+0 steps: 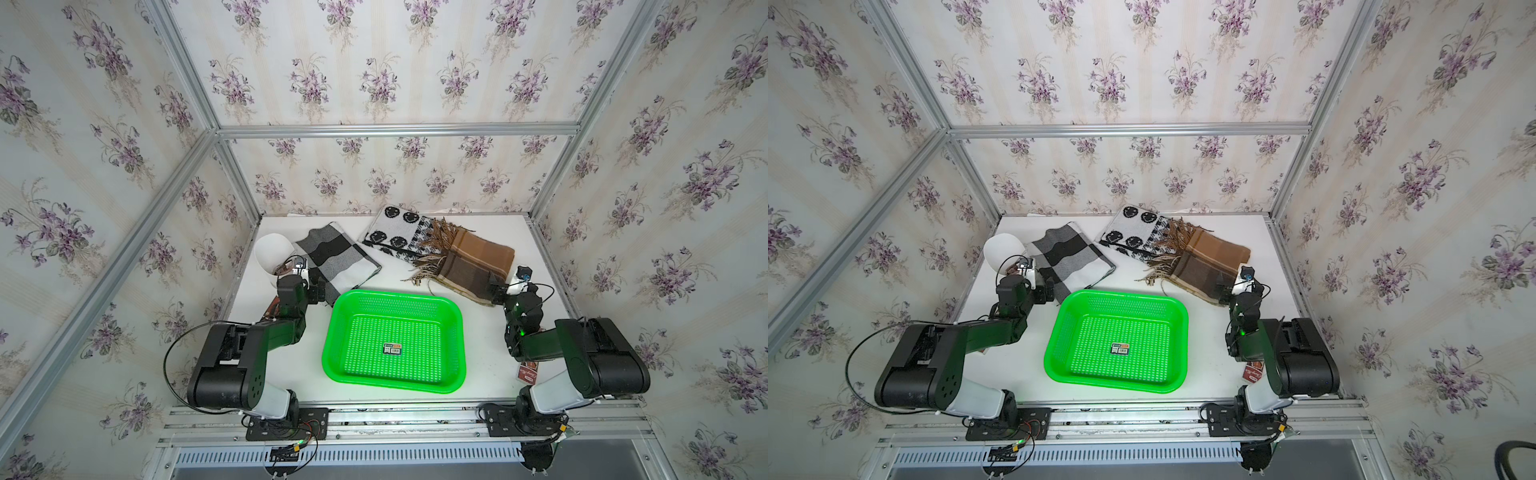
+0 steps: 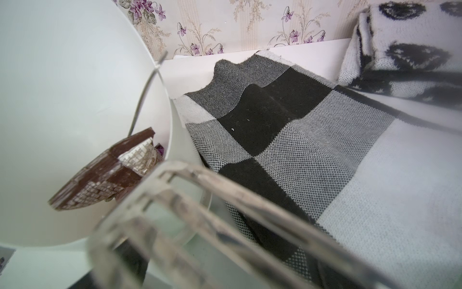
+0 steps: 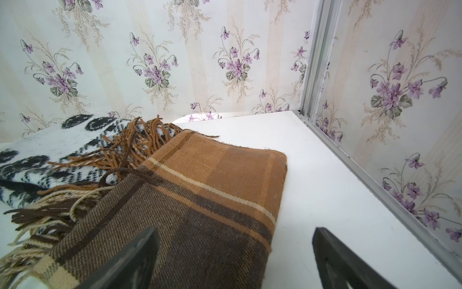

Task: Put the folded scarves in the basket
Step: Pick up the scarf at the center of the board.

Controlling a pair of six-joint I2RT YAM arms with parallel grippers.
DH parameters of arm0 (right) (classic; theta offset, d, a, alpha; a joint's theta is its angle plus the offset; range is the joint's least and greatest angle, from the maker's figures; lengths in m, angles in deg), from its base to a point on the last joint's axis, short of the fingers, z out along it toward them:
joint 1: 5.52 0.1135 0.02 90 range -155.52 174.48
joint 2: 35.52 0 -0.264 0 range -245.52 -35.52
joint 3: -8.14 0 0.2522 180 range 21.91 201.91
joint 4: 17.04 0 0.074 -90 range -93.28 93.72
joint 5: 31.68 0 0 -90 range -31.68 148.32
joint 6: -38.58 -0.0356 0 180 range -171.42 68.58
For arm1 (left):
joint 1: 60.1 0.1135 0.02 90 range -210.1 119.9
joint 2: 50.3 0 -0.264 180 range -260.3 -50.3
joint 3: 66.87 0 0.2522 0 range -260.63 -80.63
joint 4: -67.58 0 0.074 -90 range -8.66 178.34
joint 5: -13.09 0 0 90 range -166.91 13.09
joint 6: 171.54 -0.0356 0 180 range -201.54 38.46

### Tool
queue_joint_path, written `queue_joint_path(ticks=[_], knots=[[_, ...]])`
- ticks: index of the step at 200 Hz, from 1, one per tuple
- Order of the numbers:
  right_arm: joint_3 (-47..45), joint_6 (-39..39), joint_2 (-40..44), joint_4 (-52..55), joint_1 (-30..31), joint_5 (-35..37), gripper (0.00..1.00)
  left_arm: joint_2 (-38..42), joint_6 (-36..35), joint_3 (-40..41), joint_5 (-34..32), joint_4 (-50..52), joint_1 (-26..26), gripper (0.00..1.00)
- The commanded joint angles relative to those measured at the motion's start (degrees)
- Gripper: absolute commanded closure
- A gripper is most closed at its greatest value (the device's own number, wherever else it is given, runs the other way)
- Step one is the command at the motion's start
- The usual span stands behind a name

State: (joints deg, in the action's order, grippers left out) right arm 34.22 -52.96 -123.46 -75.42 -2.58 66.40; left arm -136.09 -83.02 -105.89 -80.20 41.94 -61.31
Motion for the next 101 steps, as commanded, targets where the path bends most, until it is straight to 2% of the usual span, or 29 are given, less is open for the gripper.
queue_joint_path(ticks=[1, 12, 19, 27, 40, 42, 47, 53, 56, 60, 66, 68, 77, 83, 91, 101], knots=[[-0.4, -0.8, 4.5, 1.0, 0.7, 5.0, 0.0, 0.2, -0.5, 0.1, 0.0, -1.4, 0.0, 0.01], [1.8, -1.1, 11.9, 11.0, 1.5, 8.6, 0.0, 1.4, -0.7, -0.4, -1.2, 0.0, -0.5, 0.01], [5.3, -4.0, 17.4, 21.1, 1.9, 10.4, 0.0, 4.0, -1.4, -2.0, -3.5, 5.3, -1.8, 0.01], [13.1, -11.4, 23.3, 37.5, 1.8, 11.8, 0.0, 8.0, -2.5, -5.4, -6.3, 13.2, -3.8, 0.01], [22.8, -23.6, 25.9, 54.4, 1.7, 13.0, 0.0, 11.5, -2.0, -10.1, -8.2, 19.8, -7.2, 0.01], [25.0, -28.2, 26.2, 59.0, 1.7, 13.8, 0.0, 11.9, -1.2, -10.8, -7.8, 20.4, -7.5, 0.01], [29.3, -38.1, 26.1, 68.7, 1.7, 17.2, 0.0, 12.7, 2.1, -12.6, -7.4, 22.1, -8.3, 0.01], [31.1, -45.0, 25.9, 73.3, 1.3, 16.8, 0.0, 13.2, 9.0, -15.7, -6.5, 27.6, -8.4, 0.01], [31.7, -46.0, 25.8, 74.2, 0.5, 13.9, 0.01, 13.4, 13.0, -17.4, -6.1, 30.9, -8.3, 0.01], [32.3, -45.7, 25.5, 74.4, -0.3, 8.3, 0.07, 13.4, 19.1, -20.2, -6.5, 35.3, -8.3, 0.01], [33.4, -45.7, 25.1, 75.9, -0.3, 5.0, 0.11, 13.2, 30.1, -24.2, -7.9, 44.6, -8.0, 0.01], [34.4, -46.7, 24.7, 78.5, -0.1, 4.1, 0.17, 13.0, 33.8, -25.3, -8.2, 46.8, -7.8, 0.01], [37.2, -52.4, 23.8, 87.8, 2.2, 6.4, 0.23, 11.9, 48.0, -28.1, -8.4, 54.4, -6.9, 0.01], [37.9, -56.7, 23.4, 92.7, 3.6, 7.1, 0.25, 10.9, 49.5, -28.9, -2.8, 53.4, -5.4, 0.01], [36.4, -60.3, 23.5, 94.5, 4.5, 3.9, 0.29, 9.0, 47.9, -30.8, 7.1, 51.4, -4.0, 0.01], [32.4, -63.4, 24.2, 92.2, 4.7, -1.6, 0.3, 6.1, 46.6, -36.9, 9.4, 56.5, -5.5, 0.02]])
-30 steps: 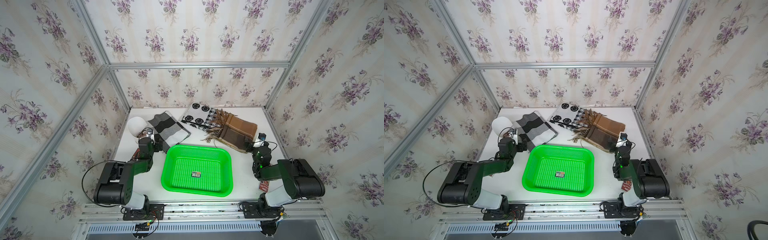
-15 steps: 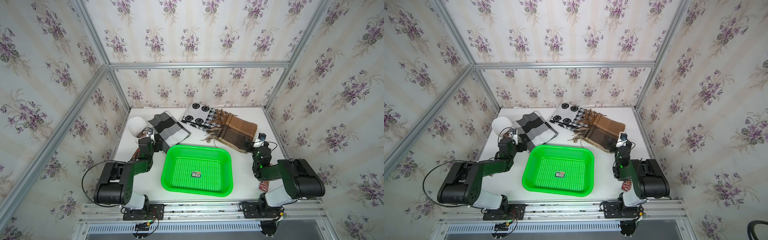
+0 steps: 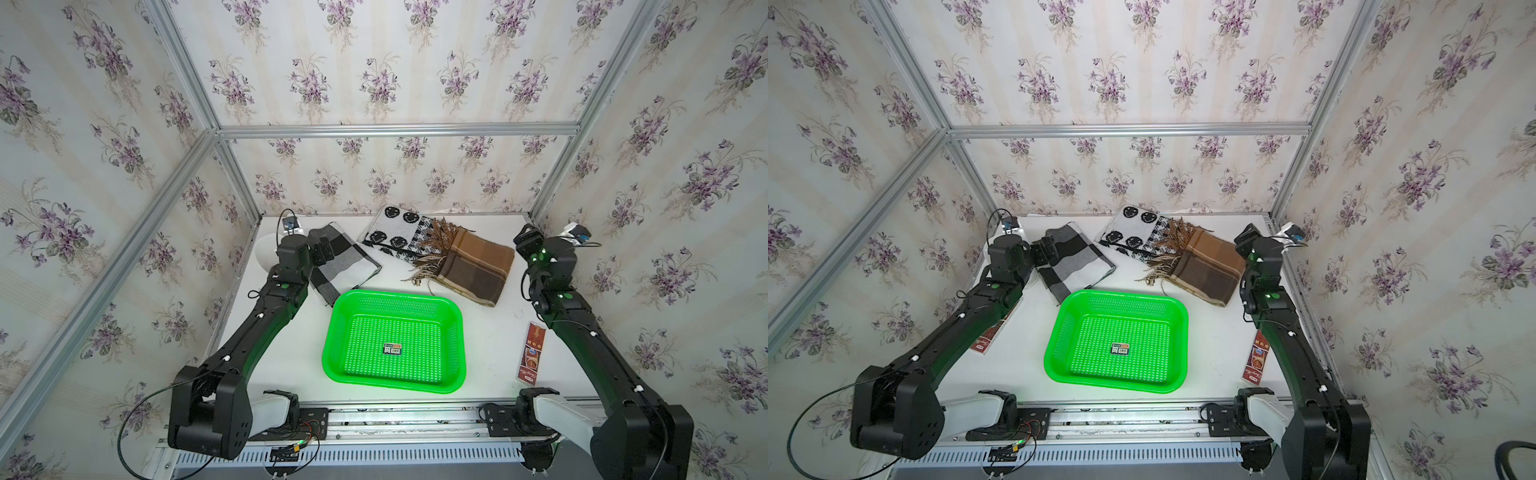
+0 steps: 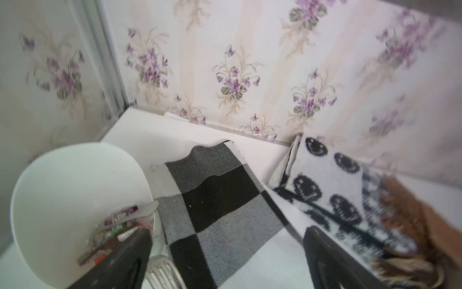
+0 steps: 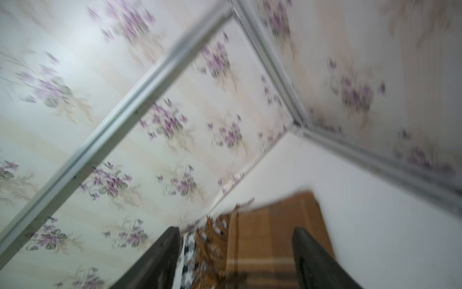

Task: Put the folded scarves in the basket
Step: Pick up the scarf at the center of the board.

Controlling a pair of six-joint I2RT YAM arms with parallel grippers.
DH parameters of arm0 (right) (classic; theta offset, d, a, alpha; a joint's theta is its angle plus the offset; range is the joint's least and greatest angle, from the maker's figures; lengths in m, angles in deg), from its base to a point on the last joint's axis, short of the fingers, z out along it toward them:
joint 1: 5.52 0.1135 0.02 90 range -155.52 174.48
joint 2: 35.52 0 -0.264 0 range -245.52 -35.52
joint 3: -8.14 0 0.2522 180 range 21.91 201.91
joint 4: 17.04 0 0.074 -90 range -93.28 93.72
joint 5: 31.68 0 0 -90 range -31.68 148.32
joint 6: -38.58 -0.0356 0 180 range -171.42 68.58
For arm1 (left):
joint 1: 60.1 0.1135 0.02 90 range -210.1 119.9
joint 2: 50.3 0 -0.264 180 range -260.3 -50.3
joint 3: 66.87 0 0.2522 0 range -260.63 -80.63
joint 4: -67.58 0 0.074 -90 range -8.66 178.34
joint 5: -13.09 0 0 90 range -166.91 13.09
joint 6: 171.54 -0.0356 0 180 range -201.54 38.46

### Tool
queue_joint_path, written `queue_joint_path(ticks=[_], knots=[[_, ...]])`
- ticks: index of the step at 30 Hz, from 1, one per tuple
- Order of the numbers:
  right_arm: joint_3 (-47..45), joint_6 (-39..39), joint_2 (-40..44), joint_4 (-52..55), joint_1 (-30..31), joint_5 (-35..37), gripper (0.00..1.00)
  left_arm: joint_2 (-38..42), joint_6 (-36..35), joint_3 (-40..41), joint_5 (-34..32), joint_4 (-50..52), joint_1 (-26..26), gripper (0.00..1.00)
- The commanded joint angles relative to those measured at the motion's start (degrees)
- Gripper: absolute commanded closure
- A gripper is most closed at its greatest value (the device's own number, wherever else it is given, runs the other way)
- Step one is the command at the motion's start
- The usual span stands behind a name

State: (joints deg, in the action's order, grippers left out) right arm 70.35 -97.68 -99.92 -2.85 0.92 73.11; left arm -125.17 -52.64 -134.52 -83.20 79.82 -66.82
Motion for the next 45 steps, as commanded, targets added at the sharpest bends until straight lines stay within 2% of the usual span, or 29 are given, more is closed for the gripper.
queue_joint_path(ticks=[1, 4, 7, 8, 12, 16, 21, 23, 28, 32, 40, 45], knots=[[-4.1, -19.0, 0.7, 19.5, 1.2, -8.8, 0.3, -5.1, 16.1, -8.9, 12.3, 19.3, -0.4, 0.02], [-9.1, -22.8, -0.7, 16.2, 1.6, -11.3, 0.26, -13.8, 12.0, -23.8, 12.5, 34.4, -6.8, 0.03], [-8.0, -19.9, -6.3, 17.3, 1.4, -8.2, 0.24, -20.8, 9.8, -34.7, 13.1, 44.3, -13.3, 0.03], [-7.4, -18.3, -7.8, 16.9, 1.3, -7.3, 0.24, -22.1, 9.7, -36.3, 13.7, 45.4, -15.1, 0.04], [-8.9, -14.8, -12.9, 11.3, -2.1, -15.0, 0.26, -22.5, 10.2, -37.2, 14.7, 44.5, -20.1, 0.04], [-9.2, -12.0, -17.2, 8.2, -2.2, -16.6, 0.28, -24.1, 10.1, -39.6, 16.4, 44.5, -22.4, 0.05], [-9.8, -12.8, -19.4, 7.3, -2.1, -18.5, 0.33, -26.4, 10.1, -43.6, 17.1, 45.7, -24.4, 0.06], [-10.6, -13.6, -19.3, 7.7, -2.0, -18.0, 0.38, -27.0, 10.2, -44.3, 17.2, 45.6, -24.8, 0.06], [-9.4, -12.1, -20.6, 11.3, -3.0, -12.4, 0.78, -28.0, 10.9, -45.1, 18.9, 44.5, -25.7, 0.07], [-4.7, -7.1, -22.3, 18.2, -4.7, -5.2, 0.99, -30.3, 10.5, -47.6, 20.9, 44.0, -27.2, 0.07], [-6.2, 0.3, -18.2, 20.5, -15.3, -4.2, 1.0, -42.5, 8.9, -60.6, 24.0, 45.2, -32.2, 0.08], [-3.7, 1.3, -20.5, 21.9, -18.1, -4.1, 1.0, -53.6, 9.1, -72.8, 26.5, 46.2, -34.7, 0.14]])
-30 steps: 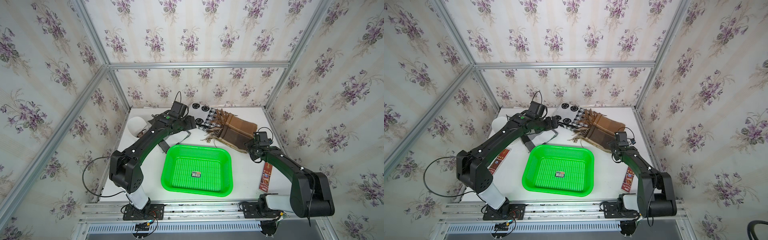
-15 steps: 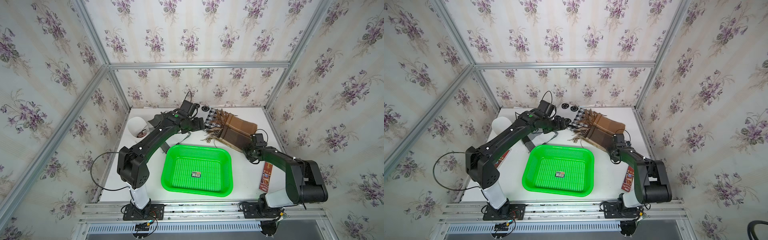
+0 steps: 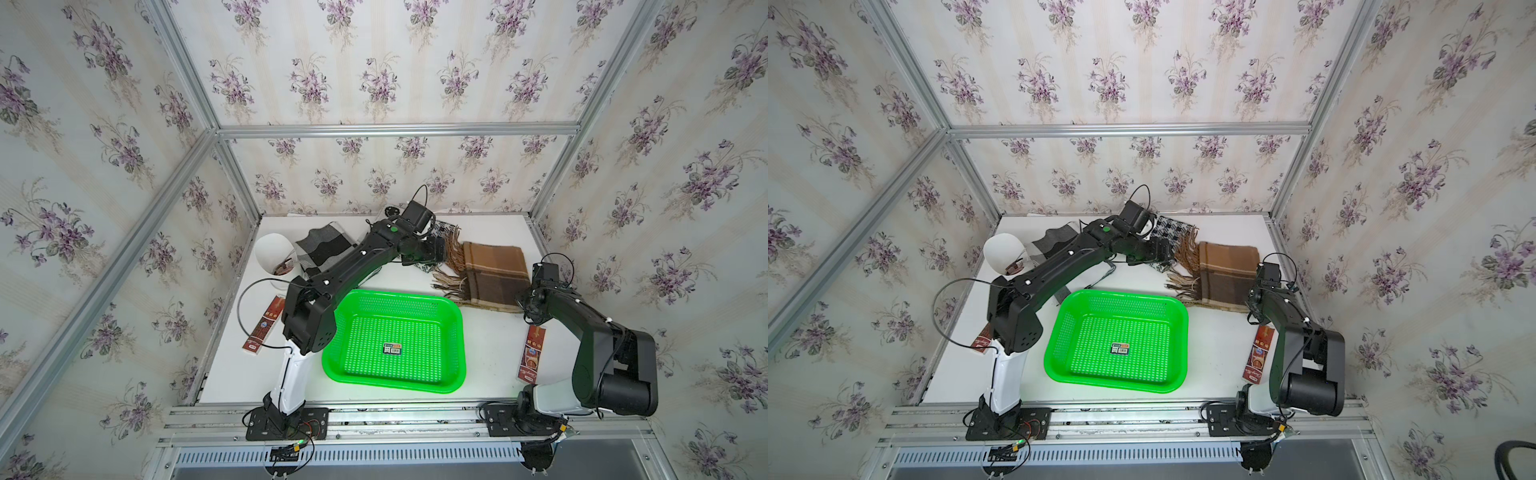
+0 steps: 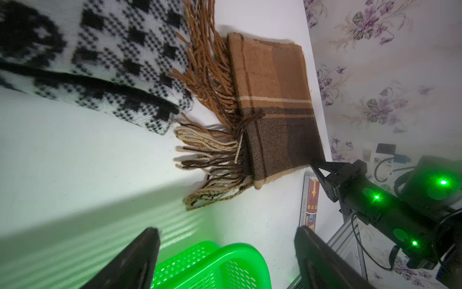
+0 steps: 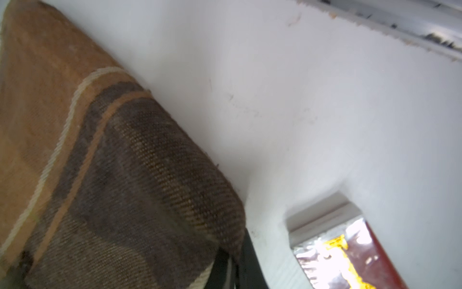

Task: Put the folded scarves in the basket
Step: Pick up the scarf at the center of the board.

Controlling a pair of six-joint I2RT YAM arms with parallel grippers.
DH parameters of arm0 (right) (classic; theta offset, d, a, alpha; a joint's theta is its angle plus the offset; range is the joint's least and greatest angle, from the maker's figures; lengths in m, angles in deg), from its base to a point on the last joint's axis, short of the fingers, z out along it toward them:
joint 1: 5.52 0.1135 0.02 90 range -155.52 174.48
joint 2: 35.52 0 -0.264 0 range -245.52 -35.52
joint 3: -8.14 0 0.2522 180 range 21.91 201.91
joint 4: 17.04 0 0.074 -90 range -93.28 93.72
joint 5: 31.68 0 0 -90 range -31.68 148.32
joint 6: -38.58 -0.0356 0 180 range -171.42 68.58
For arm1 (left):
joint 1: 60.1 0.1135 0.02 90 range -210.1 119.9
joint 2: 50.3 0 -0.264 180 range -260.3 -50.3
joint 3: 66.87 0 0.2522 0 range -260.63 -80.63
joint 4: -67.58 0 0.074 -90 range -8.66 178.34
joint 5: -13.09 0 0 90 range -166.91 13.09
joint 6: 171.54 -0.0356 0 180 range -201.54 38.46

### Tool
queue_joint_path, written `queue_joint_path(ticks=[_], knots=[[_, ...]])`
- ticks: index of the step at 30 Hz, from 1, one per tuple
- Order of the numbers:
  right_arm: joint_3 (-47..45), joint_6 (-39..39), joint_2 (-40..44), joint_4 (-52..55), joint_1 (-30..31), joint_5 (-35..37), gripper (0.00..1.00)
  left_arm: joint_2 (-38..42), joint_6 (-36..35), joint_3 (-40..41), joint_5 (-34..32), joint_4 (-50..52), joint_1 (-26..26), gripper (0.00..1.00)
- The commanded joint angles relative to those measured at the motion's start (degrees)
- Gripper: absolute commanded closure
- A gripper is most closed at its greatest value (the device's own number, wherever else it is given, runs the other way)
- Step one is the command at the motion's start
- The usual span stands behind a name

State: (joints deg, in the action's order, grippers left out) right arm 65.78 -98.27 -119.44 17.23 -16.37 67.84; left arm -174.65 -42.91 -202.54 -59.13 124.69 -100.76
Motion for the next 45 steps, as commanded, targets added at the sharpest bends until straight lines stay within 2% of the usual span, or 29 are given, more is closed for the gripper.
queue_joint_path(ticks=[1, 7, 17, 18, 21, 22, 25, 28, 31, 34, 38, 42, 45], knots=[[0.6, 1.7, -1.1, 1.7, -0.8, 0.9, 1.0, -6.4, -0.4, -7.5, 2.4, 1.5, -1.2, 0.15], [-0.5, 0.7, -0.8, 1.3, -0.8, -1.1, 1.0, -17.9, -0.2, -19.6, 0.8, 1.3, -3.5, 0.15], [-2.1, 0.8, 0.6, 1.3, -0.8, -1.2, 0.98, -28.3, -0.7, -25.2, -1.7, -6.1, -4.4, 0.13], [-1.7, 0.9, 0.2, 1.3, -0.8, -1.1, 0.95, -28.2, -0.8, -25.1, -2.0, -6.2, -4.4, 0.13], [1.1, 3.9, -2.1, -0.1, -1.9, -1.2, 0.74, -25.8, -1.0, -22.8, -2.7, -6.7, -4.4, 0.13], [3.2, 5.9, -3.5, -0.5, -2.6, -2.0, 0.66, -24.5, -1.4, -21.6, -3.0, -7.2, -4.5, 0.13], [13.5, 9.3, -9.4, 3.3, -3.5, -1.3, 0.49, -19.5, -2.5, -17.6, -5.1, -8.4, -4.5, 0.13], [17.2, 7.1, -10.2, 4.9, -3.8, -3.4, 0.43, -16.5, -2.7, -17.6, -5.9, -7.1, -4.2, 0.12], [14.3, 4.0, -4.2, 5.5, -2.2, -3.6, 0.31, -13.4, -3.4, -17.3, -7.0, -5.8, -4.1, 0.13], [10.1, 2.1, 2.4, 7.4, 0.8, -2.4, 0.24, -10.2, -3.6, -15.5, -7.3, -5.8, -3.8, 0.12], [2.7, -2.0, 7.4, 5.6, 4.0, -9.9, 0.24, -7.3, -3.5, -13.3, -7.4, -6.3, -3.4, 0.13], [-2.8, -8.5, 7.0, -1.2, 6.5, -15.9, 0.25, -6.1, -3.4, -12.9, -7.6, -5.8, -3.0, 0.13], [-2.5, -10.9, 3.5, -4.9, 6.9, -20.4, 0.25, -5.7, -3.7, -12.9, -7.6, -4.4, -3.0, 0.13]])
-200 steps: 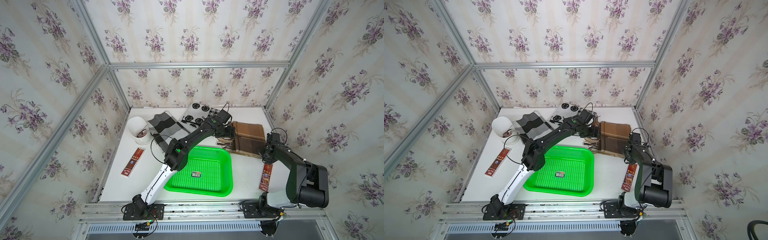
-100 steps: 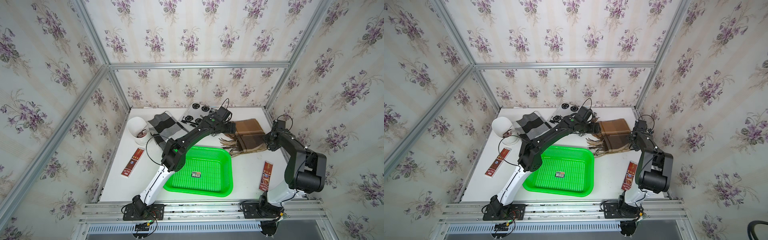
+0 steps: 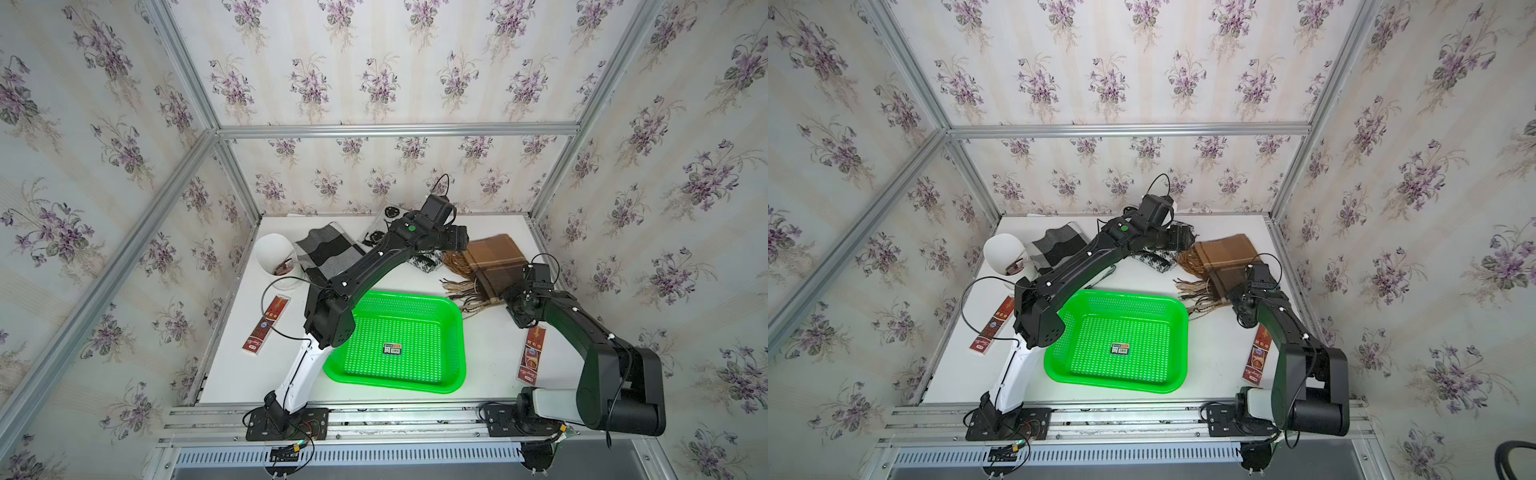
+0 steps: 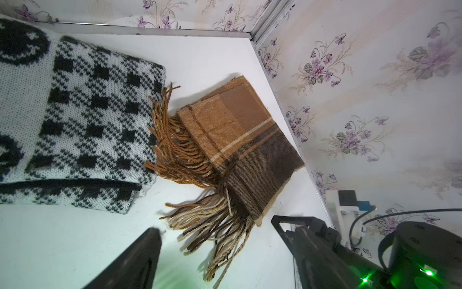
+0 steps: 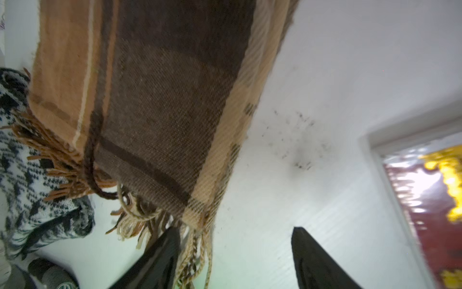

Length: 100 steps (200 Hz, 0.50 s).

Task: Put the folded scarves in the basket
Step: Pick up the scarf at the center of the board.

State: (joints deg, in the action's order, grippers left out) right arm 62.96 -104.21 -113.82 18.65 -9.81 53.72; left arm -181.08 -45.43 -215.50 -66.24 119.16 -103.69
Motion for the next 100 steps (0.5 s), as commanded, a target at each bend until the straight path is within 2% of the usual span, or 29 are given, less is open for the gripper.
queue_joint_path(ticks=[1, 52, 100], knots=[[0.9, -5.5, -3.3, -6.7, 0.5, -7.4, 0.25, 0.9, -1.3, 0.2, -0.5, 1.6, -0.1, 0.13], [-3.1, -12.3, -2.4, -11.5, 1.0, -8.9, 0.27, 3.7, -0.5, 5.9, -0.7, -0.8, -0.1, 0.13], [-3.5, -15.0, -9.0, -15.1, 1.0, -6.6, 0.38, 2.7, -0.3, 4.6, -0.3, -0.6, -0.1, 0.14]])
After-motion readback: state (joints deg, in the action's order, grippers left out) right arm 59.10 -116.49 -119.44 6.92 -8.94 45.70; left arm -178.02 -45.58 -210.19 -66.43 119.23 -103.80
